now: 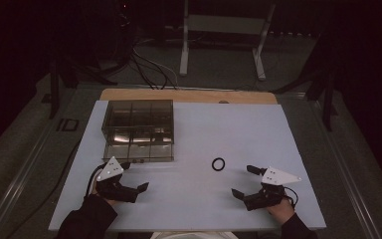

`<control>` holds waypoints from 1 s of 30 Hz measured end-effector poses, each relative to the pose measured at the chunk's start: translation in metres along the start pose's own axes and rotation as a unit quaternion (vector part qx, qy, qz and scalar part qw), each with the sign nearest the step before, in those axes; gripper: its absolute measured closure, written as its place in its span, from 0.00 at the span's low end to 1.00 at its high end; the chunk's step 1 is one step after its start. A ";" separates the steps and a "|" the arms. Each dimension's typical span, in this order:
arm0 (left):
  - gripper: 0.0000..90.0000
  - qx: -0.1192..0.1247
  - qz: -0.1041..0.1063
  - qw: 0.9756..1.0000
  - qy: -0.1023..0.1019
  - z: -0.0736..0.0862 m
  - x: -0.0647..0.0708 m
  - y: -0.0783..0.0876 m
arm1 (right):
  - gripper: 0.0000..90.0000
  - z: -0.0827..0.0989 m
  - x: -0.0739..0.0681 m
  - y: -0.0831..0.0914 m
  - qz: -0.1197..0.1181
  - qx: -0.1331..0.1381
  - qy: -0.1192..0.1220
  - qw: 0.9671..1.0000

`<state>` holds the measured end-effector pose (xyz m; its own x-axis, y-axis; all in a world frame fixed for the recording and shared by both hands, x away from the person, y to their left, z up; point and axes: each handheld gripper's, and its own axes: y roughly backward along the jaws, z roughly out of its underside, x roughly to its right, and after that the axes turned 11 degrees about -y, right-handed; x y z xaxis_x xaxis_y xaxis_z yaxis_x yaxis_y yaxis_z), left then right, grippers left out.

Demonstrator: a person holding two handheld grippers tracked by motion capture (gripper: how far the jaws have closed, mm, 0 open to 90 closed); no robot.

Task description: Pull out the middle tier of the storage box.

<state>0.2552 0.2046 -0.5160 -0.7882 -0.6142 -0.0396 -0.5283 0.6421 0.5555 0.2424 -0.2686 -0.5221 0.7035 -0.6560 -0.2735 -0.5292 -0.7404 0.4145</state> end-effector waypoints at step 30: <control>0.01 -0.005 -0.008 1.000 -0.009 0.006 -0.001 -0.002 | 0.00 0.001 -0.001 -0.003 -0.003 -0.009 -0.001 1.000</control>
<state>0.2554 0.2069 -0.5222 -0.7849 -0.6164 -0.0634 -0.5382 0.6274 0.5627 0.2433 -0.2655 -0.5237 0.7056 -0.6521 -0.2773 -0.5170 -0.7414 0.4279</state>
